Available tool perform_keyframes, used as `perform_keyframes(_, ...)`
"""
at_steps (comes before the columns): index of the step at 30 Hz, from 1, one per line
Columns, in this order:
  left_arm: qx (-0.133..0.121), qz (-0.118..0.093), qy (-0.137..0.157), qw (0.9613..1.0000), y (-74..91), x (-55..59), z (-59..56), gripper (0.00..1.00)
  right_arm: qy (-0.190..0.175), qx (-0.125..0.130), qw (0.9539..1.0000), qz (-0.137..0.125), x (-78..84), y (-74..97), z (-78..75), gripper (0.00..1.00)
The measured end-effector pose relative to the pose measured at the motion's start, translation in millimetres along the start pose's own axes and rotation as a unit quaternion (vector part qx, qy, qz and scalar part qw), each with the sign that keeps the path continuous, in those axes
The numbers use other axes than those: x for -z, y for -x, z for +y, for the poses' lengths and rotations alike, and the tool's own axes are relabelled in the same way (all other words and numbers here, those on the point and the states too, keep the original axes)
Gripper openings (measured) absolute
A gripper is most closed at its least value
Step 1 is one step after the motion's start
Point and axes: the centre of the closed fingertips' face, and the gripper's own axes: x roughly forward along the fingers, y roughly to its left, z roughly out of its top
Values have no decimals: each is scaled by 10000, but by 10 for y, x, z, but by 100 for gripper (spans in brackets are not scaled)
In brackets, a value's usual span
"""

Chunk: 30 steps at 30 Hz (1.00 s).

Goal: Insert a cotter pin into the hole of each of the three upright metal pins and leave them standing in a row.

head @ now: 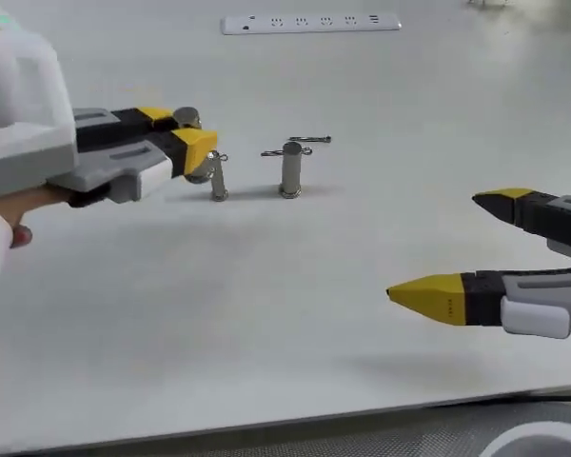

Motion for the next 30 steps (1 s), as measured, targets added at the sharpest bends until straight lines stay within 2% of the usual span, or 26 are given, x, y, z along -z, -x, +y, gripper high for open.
perform_keyframes(2, 40, 86, 143, 9999, -42, 78, -74, 10, -8, -12, 10000, -1, 7, 5, 13, 98)
perform_keyframes(4, 24, 114, 181, 9998, -84, 104, -154, 10, 9, 10, 10000, 5, 12, 11, 13, 98)
perform_keyframes(7, -35, 142, 357, 9993, -133, 159, -188, 10, -9, 12, 10000, 0, 17, 20, 20, 98)
perform_keyframes(8, -25, 129, 318, 9994, -144, 162, -201, 10, -8, 15, 10000, 2, 22, 25, 23, 98)
perform_keyframes(10, -90, 18, 688, 9976, -176, 159, -204, 10, -12, 36, 10000, 2, 26, 31, 17, 98)
perform_keyframes(13, -66, 102, 414, 9991, -219, 189, -234, 10, -33, 43, 10000, -10, 29, 40, 15, 98)
perform_keyframes(15, -58, 129, 510, 9986, -245, 207, -244, 10, -42, 49, 10000, -11, 33, 44, 12, 98)
perform_keyframes(17, -89, 154, 477, 9987, -277, 230, -265, 10, -53, 57, 10000, -12, 35, 45, 8, 98)
perform_keyframes(20, -182, 317, 459, 9983, -320, 323, -274, 10, -68, 62, 10000, -29, 30, 48, 5, 98)
perform_keyframes(23, -183, 357, 491, 9980, -339, 382, -296, 10, -58, 61, 10000, -27, 29, 50, 6, 98)
perform_keyframes(30, -169, 601, 469, 9970, -377, 537, -374, 10, -52, 46, 10000, 29, 60, 63, 11, 98)
